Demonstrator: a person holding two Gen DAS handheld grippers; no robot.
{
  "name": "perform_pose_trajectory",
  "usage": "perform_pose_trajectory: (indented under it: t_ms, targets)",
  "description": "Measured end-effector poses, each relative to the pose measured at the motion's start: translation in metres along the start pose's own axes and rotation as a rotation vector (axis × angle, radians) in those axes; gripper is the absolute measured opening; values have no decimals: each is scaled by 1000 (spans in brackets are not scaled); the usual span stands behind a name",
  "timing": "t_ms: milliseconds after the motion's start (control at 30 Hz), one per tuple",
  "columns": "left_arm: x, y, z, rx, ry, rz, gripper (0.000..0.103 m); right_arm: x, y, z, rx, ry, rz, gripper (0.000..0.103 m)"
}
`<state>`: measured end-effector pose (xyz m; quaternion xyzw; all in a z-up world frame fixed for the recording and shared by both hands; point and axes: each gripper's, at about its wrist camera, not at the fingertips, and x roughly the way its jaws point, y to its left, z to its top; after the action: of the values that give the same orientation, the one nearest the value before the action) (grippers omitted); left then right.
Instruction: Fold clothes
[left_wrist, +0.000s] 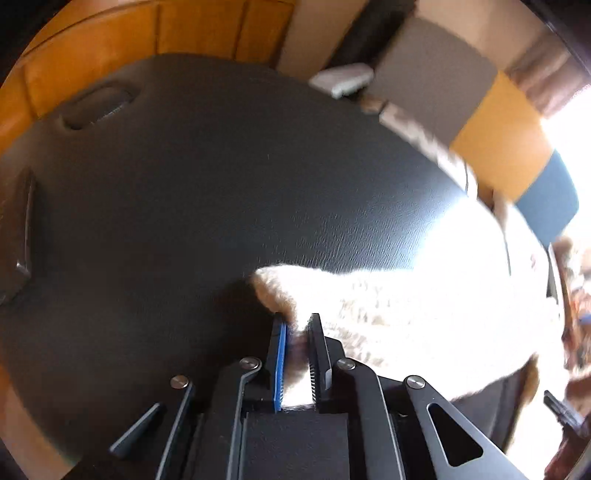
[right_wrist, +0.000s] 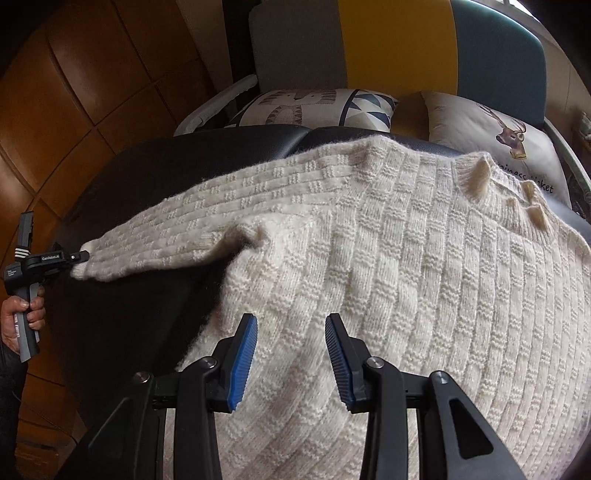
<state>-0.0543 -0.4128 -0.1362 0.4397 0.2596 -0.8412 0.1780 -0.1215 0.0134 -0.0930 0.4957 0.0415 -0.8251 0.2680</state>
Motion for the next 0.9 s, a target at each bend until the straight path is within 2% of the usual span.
perform_pose_trajectory:
  t_ms: [133, 233, 300, 433, 500, 567, 767, 900]
  targets:
    - [-37, 2, 16, -55, -171, -6, 10, -6, -22, 26, 9, -59, -44, 39]
    - [-45, -3, 23, -42, -236, 65, 10, 0, -43, 49, 29, -79, -103, 39]
    - [-43, 0, 29, -43, -252, 109, 10, 11, -55, 62, 39, -72, -129, 39]
    - [-18, -3, 41, -16, -197, 194, 9, 45, -74, 83, 36, -5, -165, 39]
    - [1, -1, 37, 22, -159, 268, 9, 64, -79, 89, 26, 23, -197, 39]
    - [18, 7, 34, 30, -122, 309, 9, 72, -85, 95, 32, 23, -214, 39]
    - [47, 9, 40, 60, -57, 365, 9, 78, -93, 103, 59, -12, -222, 40]
    - [38, 17, 51, -29, -13, 284, 15, 75, -95, 106, 78, -8, -202, 41]
